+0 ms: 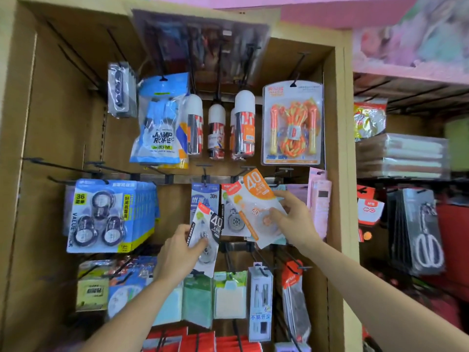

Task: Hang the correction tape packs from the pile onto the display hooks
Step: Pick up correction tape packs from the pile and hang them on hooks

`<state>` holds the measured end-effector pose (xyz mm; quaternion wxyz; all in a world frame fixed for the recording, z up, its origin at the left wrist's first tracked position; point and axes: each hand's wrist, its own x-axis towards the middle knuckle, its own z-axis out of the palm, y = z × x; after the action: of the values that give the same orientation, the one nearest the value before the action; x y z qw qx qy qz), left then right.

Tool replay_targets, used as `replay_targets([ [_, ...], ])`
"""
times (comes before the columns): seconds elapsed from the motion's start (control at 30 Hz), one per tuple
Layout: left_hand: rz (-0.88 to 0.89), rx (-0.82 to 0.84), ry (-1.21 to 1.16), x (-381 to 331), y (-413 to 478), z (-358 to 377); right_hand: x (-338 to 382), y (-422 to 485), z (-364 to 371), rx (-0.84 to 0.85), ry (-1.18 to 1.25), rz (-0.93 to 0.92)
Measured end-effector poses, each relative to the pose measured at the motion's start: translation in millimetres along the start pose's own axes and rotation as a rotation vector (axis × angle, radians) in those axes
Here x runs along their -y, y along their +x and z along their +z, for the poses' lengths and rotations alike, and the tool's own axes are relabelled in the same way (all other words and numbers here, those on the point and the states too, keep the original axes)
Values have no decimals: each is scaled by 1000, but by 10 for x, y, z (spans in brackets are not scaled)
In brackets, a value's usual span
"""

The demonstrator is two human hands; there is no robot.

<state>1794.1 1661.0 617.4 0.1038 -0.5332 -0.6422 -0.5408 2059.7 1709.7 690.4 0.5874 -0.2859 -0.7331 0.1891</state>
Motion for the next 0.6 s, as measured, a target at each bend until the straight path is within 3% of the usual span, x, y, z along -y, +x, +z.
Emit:
replay_targets([
  [0.3, 11, -46, -117, 106, 27, 5, -267, -53, 239, -74, 254, 92],
  [0.6, -36, -87, -202, 114, 17, -64, -388, -80, 331, -121, 263, 173],
])
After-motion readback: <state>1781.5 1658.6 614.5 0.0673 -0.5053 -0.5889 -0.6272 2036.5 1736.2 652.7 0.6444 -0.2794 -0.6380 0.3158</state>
